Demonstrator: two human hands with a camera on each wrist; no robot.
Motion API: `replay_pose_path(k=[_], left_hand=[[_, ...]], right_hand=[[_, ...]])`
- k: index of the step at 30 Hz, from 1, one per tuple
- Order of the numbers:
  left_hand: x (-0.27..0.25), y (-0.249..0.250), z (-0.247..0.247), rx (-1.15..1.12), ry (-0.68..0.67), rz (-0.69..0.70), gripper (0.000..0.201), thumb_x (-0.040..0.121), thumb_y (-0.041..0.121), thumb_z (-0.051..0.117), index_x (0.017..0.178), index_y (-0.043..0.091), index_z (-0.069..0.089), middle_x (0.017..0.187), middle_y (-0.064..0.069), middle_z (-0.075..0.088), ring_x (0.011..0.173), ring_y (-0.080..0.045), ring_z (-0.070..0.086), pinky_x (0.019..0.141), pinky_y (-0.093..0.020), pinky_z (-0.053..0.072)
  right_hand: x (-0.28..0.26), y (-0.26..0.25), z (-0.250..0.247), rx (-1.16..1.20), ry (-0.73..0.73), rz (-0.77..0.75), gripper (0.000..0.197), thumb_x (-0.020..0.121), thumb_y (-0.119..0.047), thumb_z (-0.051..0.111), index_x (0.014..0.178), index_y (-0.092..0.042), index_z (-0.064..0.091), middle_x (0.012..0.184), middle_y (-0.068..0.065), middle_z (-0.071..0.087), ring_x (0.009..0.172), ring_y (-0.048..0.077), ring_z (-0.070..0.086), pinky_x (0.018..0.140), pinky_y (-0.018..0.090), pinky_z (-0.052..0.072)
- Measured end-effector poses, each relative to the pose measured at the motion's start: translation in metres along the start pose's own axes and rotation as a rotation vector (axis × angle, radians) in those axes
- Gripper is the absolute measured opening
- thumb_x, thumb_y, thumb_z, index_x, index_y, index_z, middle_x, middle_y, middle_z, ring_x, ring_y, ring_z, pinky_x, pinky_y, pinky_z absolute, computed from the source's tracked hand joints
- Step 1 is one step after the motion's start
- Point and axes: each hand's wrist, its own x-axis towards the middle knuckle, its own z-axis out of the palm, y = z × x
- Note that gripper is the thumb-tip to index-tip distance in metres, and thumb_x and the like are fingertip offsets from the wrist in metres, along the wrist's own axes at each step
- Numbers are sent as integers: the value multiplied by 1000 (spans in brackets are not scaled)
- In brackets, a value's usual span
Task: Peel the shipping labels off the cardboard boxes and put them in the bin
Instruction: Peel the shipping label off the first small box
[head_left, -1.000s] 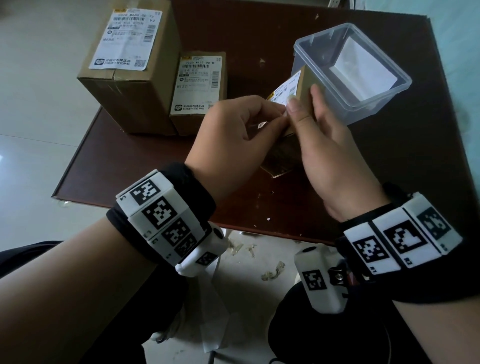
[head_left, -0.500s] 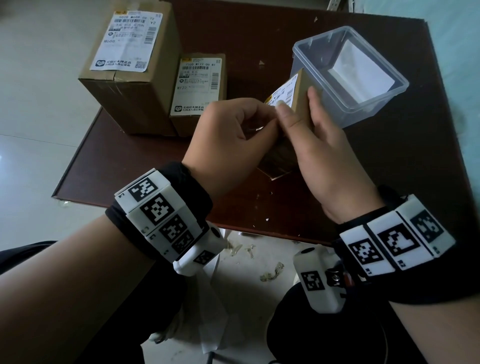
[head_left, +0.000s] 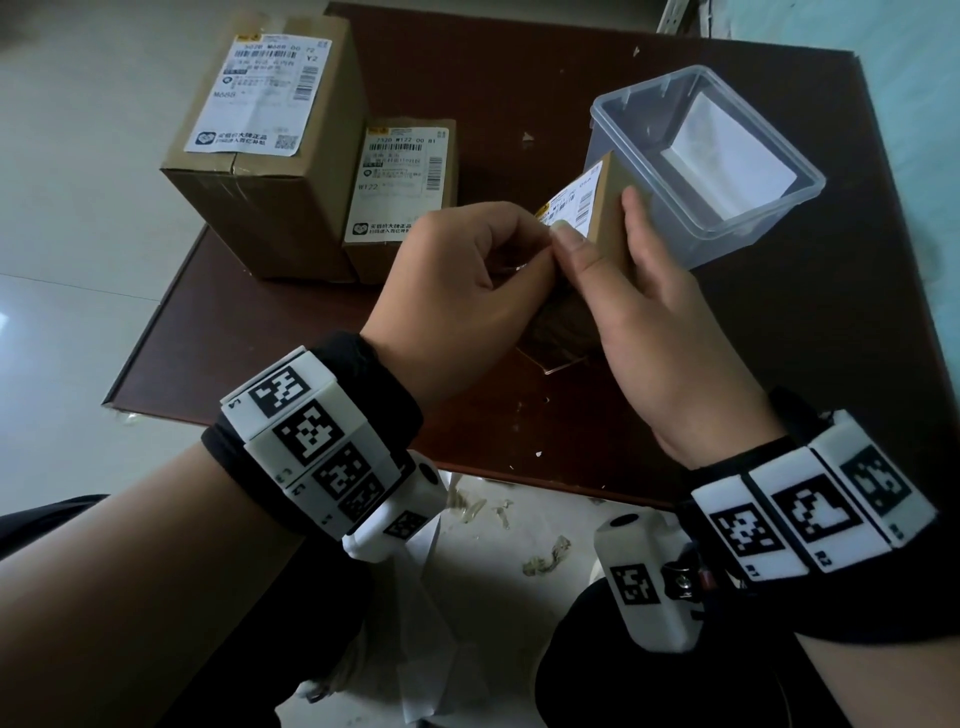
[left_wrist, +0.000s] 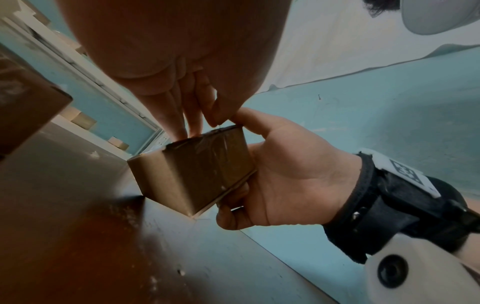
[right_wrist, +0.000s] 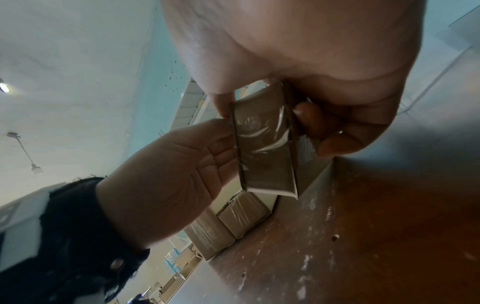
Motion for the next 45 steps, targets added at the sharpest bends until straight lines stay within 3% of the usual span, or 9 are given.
replay_pose_path(k=[10, 16, 20, 25, 30, 35, 45], left_hand=[[1, 2, -4, -35, -35, -34, 12, 96, 11, 69, 94, 4, 77, 82, 0, 76, 74, -7, 74, 63, -22, 58], [0, 3, -2, -15, -22, -26, 11, 96, 11, 68, 94, 5, 77, 78, 14, 70, 70, 6, 68, 60, -8, 47], [-1, 3, -2, -22, -6, -28, 12, 97, 12, 68, 97, 4, 77, 82, 13, 71, 73, 6, 70, 61, -7, 49], [-1, 5, -1, -40, 2, -29, 12, 97, 15, 70, 97, 4, 77, 90, 7, 75, 79, 4, 71, 64, -8, 50], [0, 5, -1, -21, 3, -35, 14, 97, 18, 71, 97, 5, 76, 93, 7, 75, 83, 1, 72, 66, -9, 52], [0, 5, -1, -14, 3, -29, 14, 97, 18, 70, 97, 5, 76, 94, 8, 75, 85, 2, 72, 68, -8, 51], [1, 3, 0, -11, 3, -31, 15, 97, 19, 70, 97, 5, 76, 93, 5, 77, 85, -4, 73, 69, -15, 56]], right_hand=[[0, 2, 2, -21, 16, -1, 86, 100, -68, 55, 168, -46, 7, 173, -15, 28, 150, 3, 40, 125, 39, 36], [-3, -2, 2, -31, 20, -8, 88, 100, -68, 54, 169, -42, 7, 171, -15, 32, 147, 0, 43, 122, 32, 38], [-4, -6, 2, -23, 14, -3, 88, 100, -66, 54, 169, -41, 8, 170, -15, 34, 143, -2, 45, 119, 28, 41], [-3, -6, -1, -22, 6, 10, 75, 108, -54, 47, 170, -39, 7, 172, -11, 30, 149, 6, 42, 122, 33, 38], [-2, -4, 0, -46, 13, 1, 74, 109, -54, 44, 170, -37, 7, 174, -8, 27, 151, 10, 40, 125, 41, 36], [-3, -5, 0, -58, 14, 5, 71, 110, -50, 43, 170, -36, 7, 173, -8, 29, 151, 9, 40, 123, 35, 36], [-2, -6, 0, -62, 24, 19, 72, 110, -49, 42, 170, -35, 4, 172, -6, 32, 149, 11, 43, 124, 39, 37]])
